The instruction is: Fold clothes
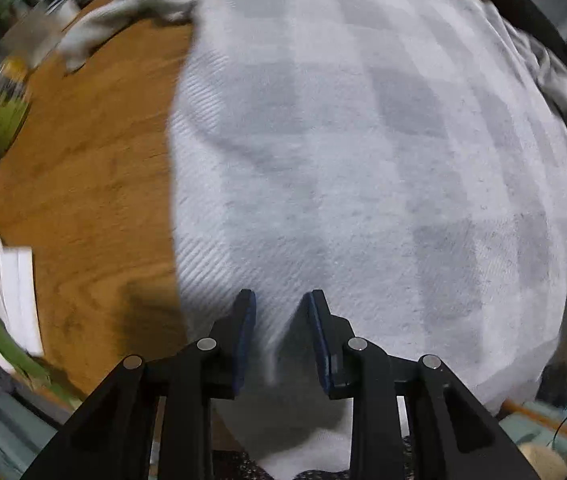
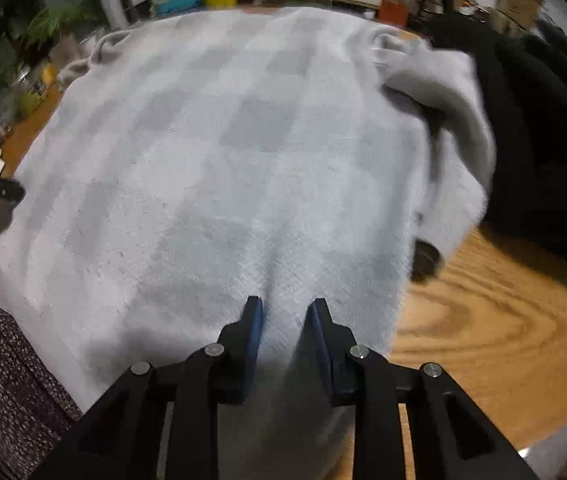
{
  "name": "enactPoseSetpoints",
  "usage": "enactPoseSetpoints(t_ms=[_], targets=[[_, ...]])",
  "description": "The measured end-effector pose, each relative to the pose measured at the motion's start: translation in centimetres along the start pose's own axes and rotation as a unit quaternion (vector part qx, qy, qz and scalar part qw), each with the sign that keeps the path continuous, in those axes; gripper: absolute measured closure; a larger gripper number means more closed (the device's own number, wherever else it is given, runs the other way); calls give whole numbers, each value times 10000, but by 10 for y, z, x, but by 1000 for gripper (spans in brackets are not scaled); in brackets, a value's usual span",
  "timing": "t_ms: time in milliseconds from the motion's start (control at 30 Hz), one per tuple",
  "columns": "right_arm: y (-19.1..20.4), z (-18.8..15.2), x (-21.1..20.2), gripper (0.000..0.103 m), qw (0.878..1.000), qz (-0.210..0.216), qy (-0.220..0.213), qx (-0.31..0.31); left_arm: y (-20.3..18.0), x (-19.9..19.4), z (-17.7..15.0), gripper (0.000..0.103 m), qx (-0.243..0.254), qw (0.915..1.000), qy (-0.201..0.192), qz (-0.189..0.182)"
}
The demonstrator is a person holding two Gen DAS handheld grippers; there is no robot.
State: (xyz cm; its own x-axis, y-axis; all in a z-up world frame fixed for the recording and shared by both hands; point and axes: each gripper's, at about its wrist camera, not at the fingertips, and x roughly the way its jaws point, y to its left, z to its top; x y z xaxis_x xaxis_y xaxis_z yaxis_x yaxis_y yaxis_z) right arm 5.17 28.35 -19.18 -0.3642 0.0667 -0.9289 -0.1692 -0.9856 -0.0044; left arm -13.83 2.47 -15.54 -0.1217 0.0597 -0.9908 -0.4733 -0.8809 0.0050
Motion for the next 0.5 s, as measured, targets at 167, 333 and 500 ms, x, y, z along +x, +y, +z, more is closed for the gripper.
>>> enactPoseSetpoints(t_ms=[167,333,500], targets=[[-25,-7,0,79,9991,-193,171,332,11,-7,-11,74,-159,9998,-85,132],[-16,21,-13,65,9996,-166,108,195,10,-26,16,74,-379,9970,39,678],[-20,106,-1,60,9973,-512,-507,124,-7,-53,97,74,-637,9951,-691,303]])
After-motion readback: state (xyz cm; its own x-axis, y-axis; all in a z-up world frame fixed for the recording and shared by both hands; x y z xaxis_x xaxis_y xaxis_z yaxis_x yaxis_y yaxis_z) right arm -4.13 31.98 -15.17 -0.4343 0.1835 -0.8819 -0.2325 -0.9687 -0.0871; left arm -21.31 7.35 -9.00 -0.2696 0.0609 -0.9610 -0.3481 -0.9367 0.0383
